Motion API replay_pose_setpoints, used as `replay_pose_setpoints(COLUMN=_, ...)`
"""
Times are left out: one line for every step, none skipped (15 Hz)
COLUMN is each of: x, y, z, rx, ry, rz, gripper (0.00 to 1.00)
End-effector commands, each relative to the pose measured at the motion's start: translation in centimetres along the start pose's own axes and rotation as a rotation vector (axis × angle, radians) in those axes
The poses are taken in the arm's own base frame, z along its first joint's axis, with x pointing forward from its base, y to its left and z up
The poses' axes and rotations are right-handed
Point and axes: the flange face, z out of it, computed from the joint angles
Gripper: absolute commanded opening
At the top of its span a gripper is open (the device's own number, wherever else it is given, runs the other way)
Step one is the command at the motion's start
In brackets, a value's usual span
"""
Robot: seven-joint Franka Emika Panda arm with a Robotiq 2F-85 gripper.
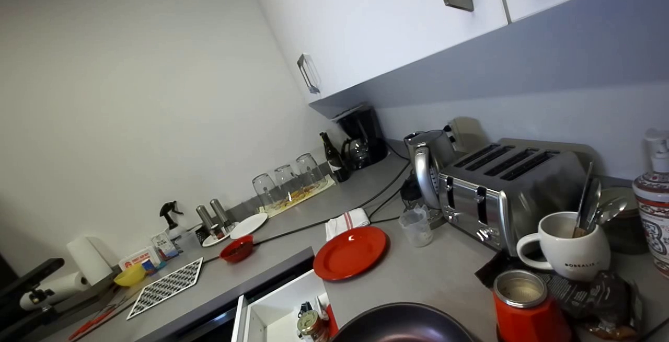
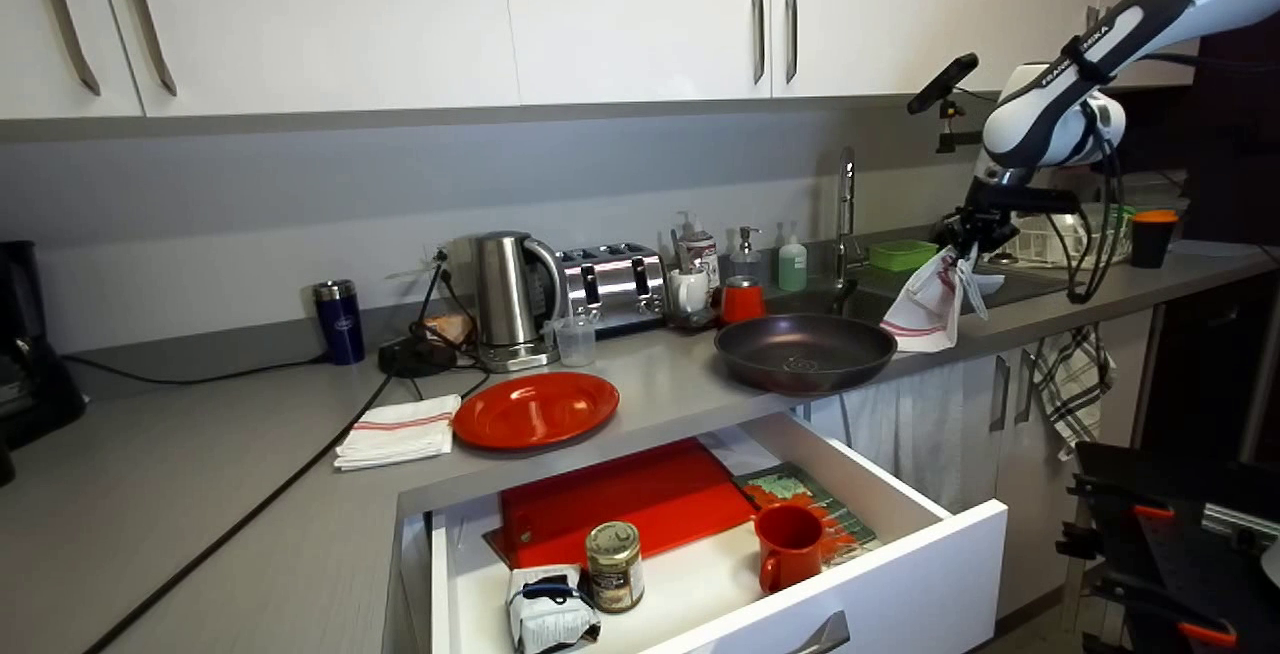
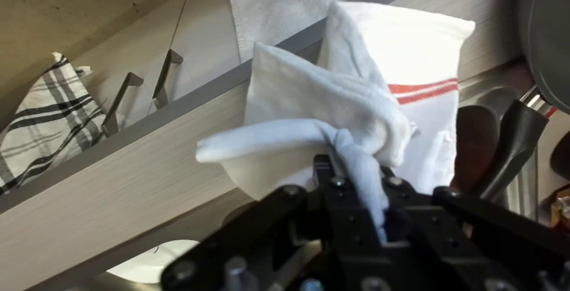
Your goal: Use the tea towel to wipe the edge of the sink in the front
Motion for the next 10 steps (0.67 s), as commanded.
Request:
replay_pose_setpoints(x=-0.5, y=0.3, z=-0.9, rx=0.017, ry=0.021, rz=0.012, gripper=0.07)
replay_pose_setpoints(x=-0.7, y=-0.4, z=-0.8, rx=0.022, ry=0.019, rz=-0.001, gripper=0.07)
replay_pose_setpoints(x=-1.0, y=-1.1, z=-0.5, rx=0.028, ry=0.009, rz=-0.018, gripper=0.07)
replay_pose_setpoints(x=-1.4, y=-2.4, z=0.0, rx=0.039, ry=-0.003, rz=-0.039, gripper=0.07)
replay_pose_setpoints(x=-1.9, y=-3.7, z=0.5, rx=0.047, ry=-0.017, rz=-0.060, gripper=0.07)
replay_pose_setpoints(x=-2.6, y=-5.3, z=1.2, rx=0.053, ry=-0.038, rz=-0.087, gripper=0.07)
replay_pose_setpoints(x=-3.2, y=-6.4, z=1.6, rx=0.060, ry=-0.052, rz=-0.105, gripper=0.07)
replay_pose_setpoints(x=-3.9, y=-7.8, z=2.1, rx=0.065, ry=-0.070, rz=-0.127, gripper=0.07)
replay_pose_setpoints(x=-4.3, y=-8.7, z=2.5, rx=0.071, ry=-0.081, rz=-0.143, gripper=0.07)
replay_pose_setpoints(x=-4.6, y=-9.3, z=2.7, rx=0.076, ry=-0.089, rz=-0.151, gripper=0.07)
